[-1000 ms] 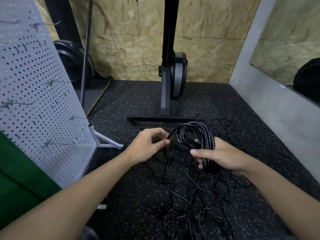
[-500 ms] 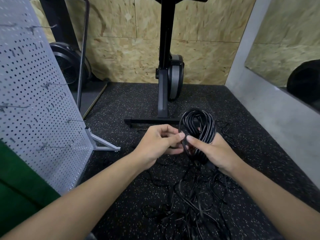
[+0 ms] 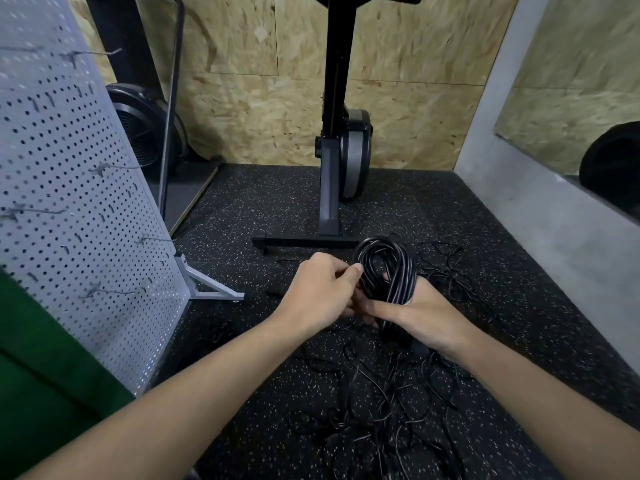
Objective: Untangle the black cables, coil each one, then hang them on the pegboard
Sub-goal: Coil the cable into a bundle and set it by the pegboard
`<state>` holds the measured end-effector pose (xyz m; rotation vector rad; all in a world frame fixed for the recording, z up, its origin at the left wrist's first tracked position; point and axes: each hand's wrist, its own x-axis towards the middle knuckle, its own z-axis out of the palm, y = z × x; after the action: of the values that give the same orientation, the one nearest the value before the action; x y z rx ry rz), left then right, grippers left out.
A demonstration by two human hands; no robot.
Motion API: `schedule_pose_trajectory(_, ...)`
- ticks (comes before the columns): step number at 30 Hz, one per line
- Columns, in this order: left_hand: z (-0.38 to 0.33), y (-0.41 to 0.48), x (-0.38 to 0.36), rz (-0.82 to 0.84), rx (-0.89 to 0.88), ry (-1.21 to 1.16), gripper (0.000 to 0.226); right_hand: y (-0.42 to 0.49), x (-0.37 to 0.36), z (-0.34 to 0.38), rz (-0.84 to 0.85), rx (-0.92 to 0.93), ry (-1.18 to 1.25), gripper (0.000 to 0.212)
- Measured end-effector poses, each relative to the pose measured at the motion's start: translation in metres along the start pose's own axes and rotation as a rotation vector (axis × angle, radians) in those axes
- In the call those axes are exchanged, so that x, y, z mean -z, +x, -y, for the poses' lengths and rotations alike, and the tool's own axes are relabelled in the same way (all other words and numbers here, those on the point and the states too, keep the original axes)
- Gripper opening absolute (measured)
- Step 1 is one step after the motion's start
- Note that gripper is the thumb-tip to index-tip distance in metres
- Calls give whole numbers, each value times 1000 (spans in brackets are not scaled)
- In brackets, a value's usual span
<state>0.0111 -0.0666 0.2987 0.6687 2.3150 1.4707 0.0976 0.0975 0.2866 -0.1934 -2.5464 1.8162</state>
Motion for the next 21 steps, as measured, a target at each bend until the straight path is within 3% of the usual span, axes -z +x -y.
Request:
schedule_pose_trajectory(4, 0, 3, 5, -42, -117, 185, 43, 0, 2, 6, -86, -55, -1, 5)
schedule_pose_trajectory(6, 7, 8, 9, -29, -131, 103, 34, -1, 6, 13, -145, -68, 111, 7)
schedule_pose_trajectory(10, 37, 9, -5, 427, -101, 109, 30, 0, 16, 23, -136, -49, 504, 18)
schedule_pose_trajectory(12, 52, 9, -17, 477, -141, 168, 30, 0, 18, 25, -80, 17, 638, 23)
schedule_pose_trajectory(14, 64, 11, -18, 423, -148, 216, 12, -2, 21, 27, -79, 71, 708, 30)
schedule_pose_trajectory(18, 73, 15, -5, 395, -71, 322, 24, 3, 35, 19, -320, 6, 546, 19)
schedule_pose_trajectory(21, 65, 13, -3, 325, -122, 371, 23, 10, 51, -6, -532, -215, 154, 37)
